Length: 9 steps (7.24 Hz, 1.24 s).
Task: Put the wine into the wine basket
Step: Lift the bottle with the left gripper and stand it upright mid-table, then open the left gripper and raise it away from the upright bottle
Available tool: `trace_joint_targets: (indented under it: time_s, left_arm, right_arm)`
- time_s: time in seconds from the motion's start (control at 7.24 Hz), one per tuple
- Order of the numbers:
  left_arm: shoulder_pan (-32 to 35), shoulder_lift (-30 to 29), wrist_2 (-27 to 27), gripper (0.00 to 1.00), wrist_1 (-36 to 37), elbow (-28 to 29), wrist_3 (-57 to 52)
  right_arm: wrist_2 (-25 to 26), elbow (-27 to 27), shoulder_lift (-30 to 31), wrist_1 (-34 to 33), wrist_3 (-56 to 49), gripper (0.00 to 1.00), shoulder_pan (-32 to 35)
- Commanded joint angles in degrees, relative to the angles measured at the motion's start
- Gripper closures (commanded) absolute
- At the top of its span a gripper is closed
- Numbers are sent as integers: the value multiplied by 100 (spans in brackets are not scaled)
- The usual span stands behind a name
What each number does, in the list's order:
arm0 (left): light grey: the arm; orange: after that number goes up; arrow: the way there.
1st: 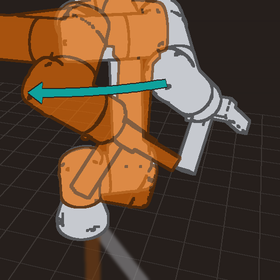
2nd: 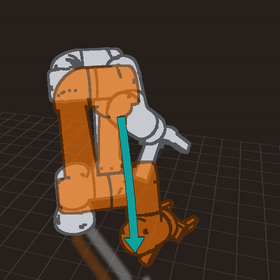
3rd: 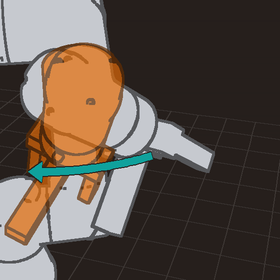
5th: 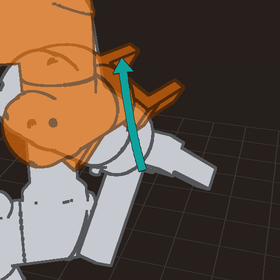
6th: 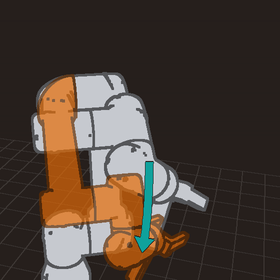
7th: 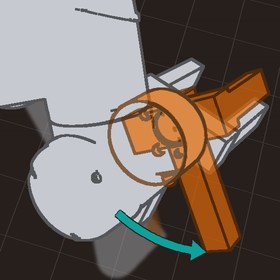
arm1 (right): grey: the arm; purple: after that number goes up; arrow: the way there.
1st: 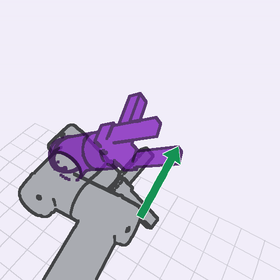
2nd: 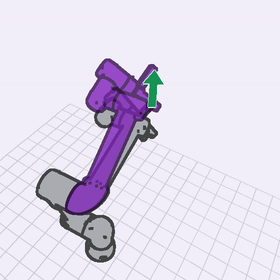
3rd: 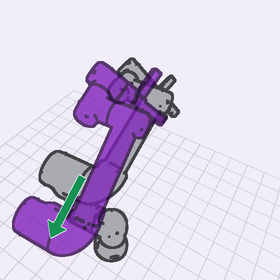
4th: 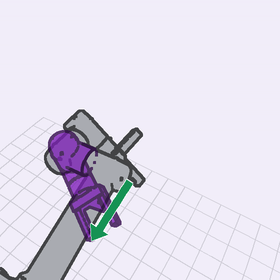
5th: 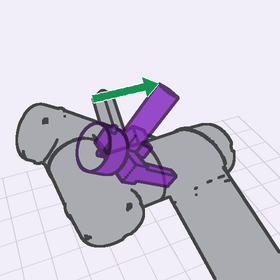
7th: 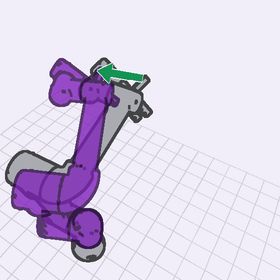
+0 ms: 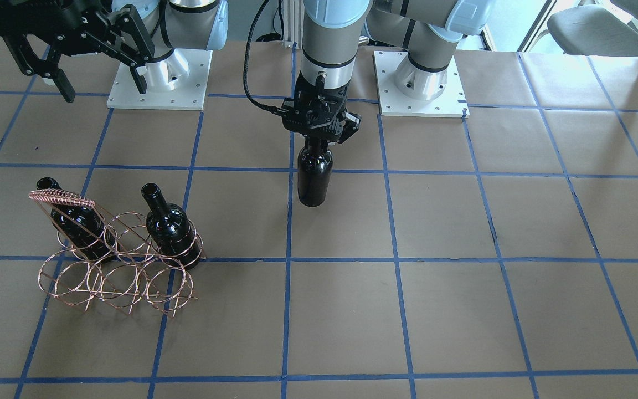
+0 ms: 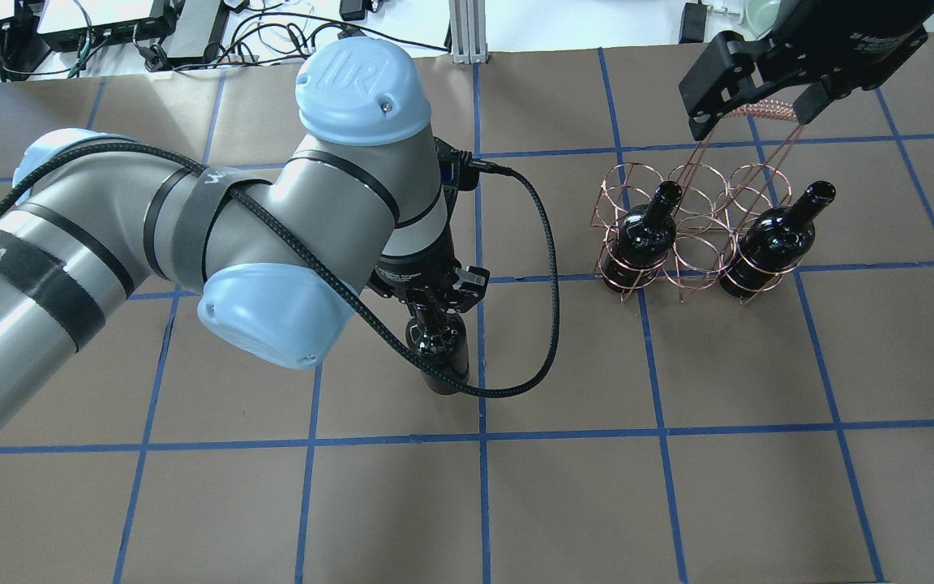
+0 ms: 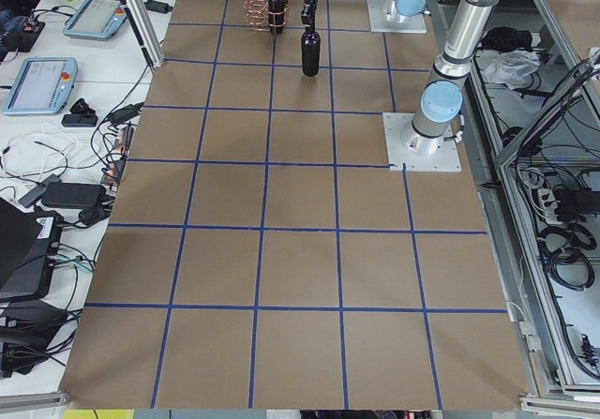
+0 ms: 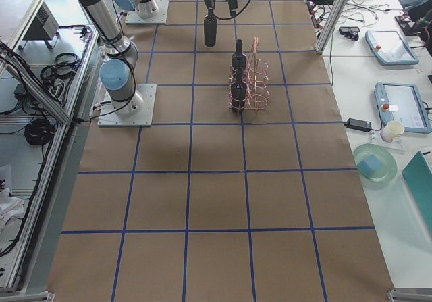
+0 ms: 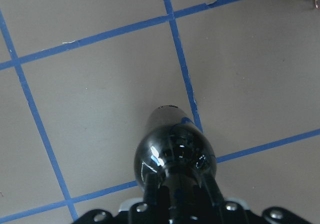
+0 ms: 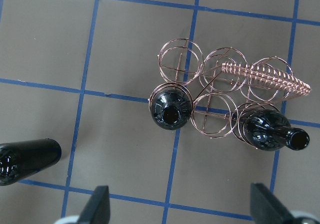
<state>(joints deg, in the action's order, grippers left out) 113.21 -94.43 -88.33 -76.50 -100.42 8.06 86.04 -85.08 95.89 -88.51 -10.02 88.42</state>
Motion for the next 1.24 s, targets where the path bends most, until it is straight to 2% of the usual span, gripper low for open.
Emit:
trace_joint_targets:
  time_s: [0.0, 0.28, 0.41, 0.55, 0.69, 1.1]
  left_arm:
    - [26, -14, -9, 100, 13, -109, -6]
    - [26, -14, 0, 100, 13, -109, 2]
    - [26, -14, 0, 78, 21, -100, 11]
    - [26, -14, 0, 26, 30, -92, 20]
    - [26, -6, 0, 0, 48, -22, 29]
    - [-53, 100, -114, 0, -74, 451, 2]
  right_arm:
    - [0, 0, 0, 0, 0, 0, 0]
    - [0, 0, 0, 0, 0, 0, 0]
    - [0, 0, 0, 0, 0, 0, 0]
    - [0, 0, 0, 0, 0, 0, 0]
    - [0, 0, 0, 0, 0, 0, 0]
    - [-26, -61, 52, 0, 78, 0, 26]
